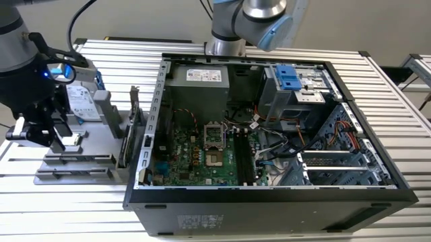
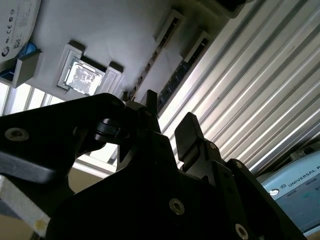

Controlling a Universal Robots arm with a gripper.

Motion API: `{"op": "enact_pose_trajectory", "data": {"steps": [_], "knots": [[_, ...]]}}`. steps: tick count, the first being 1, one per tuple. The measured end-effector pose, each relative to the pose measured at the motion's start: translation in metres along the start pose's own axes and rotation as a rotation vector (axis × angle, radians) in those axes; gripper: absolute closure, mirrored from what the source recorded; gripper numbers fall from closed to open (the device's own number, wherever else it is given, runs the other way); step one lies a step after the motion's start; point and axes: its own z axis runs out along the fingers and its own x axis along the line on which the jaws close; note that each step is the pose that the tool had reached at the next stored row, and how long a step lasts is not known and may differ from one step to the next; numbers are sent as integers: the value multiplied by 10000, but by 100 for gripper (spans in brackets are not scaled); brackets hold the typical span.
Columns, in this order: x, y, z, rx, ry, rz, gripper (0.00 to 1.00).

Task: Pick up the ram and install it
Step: 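Pick up the ram and move it above insertion slot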

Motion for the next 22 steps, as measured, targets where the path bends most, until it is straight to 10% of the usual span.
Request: {"op": "enact_pose_trajectory", "data": {"steps": [22], "knots": [[-47,-2,131,-8,145,30,0]]}}
